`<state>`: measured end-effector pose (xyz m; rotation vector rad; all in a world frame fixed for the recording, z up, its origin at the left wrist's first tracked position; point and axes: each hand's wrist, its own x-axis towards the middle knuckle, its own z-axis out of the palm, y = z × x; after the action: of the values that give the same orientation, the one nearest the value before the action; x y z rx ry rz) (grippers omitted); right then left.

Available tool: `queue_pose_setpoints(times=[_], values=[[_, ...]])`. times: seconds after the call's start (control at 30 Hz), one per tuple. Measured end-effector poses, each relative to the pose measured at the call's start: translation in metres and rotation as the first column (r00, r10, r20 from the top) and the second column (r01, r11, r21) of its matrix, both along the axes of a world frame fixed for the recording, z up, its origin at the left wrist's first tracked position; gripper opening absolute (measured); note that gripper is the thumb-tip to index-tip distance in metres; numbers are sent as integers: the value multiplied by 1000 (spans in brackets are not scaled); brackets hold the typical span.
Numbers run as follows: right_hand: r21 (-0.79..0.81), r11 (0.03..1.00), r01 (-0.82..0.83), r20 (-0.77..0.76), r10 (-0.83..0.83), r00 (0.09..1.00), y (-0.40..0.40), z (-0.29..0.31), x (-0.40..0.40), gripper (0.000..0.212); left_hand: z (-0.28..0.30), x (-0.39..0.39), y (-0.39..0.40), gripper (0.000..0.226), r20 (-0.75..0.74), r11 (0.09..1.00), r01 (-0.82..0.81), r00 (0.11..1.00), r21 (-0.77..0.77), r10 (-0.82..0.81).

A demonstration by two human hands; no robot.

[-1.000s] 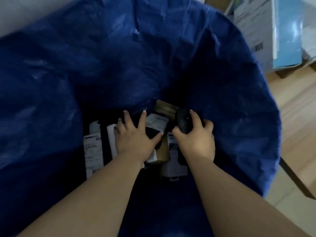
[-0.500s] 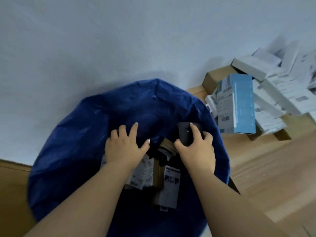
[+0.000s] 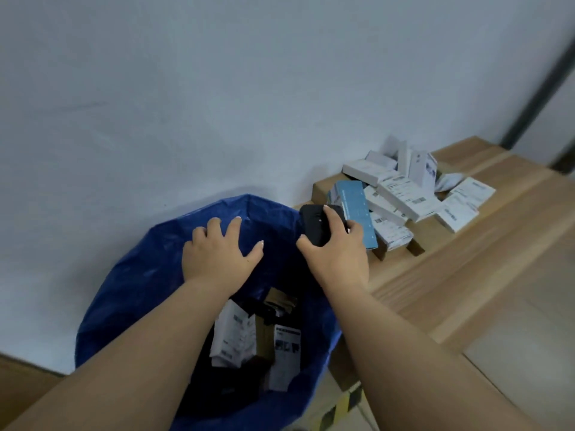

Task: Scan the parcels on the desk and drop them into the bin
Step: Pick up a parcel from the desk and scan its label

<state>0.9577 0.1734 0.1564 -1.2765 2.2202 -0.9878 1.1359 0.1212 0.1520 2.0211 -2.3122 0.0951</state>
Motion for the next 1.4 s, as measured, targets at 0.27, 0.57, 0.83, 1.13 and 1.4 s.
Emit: queue_pose_setpoints(times=[0.27, 0.57, 0.83, 1.13, 1.4], values=[[-94, 993, 73, -20, -75, 997, 63, 30, -42, 73, 34, -72, 46, 73, -10, 980, 192, 981, -54, -193], [-169, 959, 227, -18, -233, 972, 107, 61, -177, 71, 71, -197, 64, 70, -46, 943, 314, 946, -108, -320], [-217, 940, 264, -73, -285, 956, 145, 71, -340, 70, 65, -358, 73, 73, -131, 966, 253, 957, -63, -259], [-181, 916, 358, -107, -381, 919, 153, 69, -499, 70, 53, -507, 75, 76, -105, 963, 260, 958, -71, -267], [-174, 918, 356, -114, -377, 919, 90, 65, -591, 71, 58, -601, 1, 77, -72, 961, 253, 962, -113, -262]])
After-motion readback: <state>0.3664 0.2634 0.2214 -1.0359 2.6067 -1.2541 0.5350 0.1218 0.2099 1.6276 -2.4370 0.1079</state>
